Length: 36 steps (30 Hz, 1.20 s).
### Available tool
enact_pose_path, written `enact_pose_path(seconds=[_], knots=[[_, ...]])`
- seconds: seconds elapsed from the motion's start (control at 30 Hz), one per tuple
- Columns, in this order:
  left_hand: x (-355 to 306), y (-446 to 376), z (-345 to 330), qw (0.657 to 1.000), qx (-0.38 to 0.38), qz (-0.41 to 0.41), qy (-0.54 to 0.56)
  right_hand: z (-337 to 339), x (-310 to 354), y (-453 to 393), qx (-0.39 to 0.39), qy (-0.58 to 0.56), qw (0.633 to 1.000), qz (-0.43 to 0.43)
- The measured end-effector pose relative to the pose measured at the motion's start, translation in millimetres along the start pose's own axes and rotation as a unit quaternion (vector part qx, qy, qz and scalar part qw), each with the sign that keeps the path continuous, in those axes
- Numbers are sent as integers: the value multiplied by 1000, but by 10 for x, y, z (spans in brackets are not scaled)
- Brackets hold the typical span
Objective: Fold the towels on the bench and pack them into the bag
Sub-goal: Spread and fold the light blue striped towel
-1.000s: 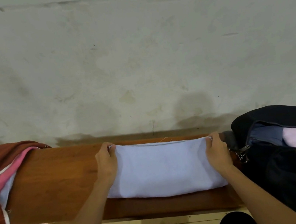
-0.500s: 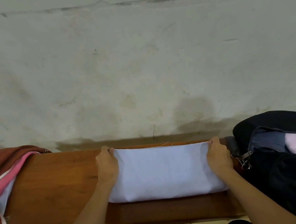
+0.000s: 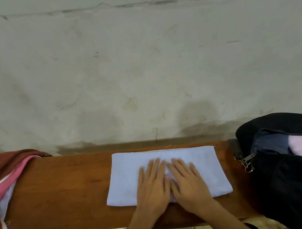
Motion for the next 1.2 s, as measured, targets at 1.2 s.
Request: enact_pose_path(seconds=[1.2], knots=[[1028,54,190,986,74,144,-39,74,-454,-314,77,67,993,-67]])
Point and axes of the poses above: each hand's wrist, its own y-axis away from the middle knuckle, its own z-axis out of the back of the hand, x = y × z, the point moved 4 cm from there along -y, towards the middle knuckle, and after that the axes turned 9 degrees about -z, right-handed, at the moved point
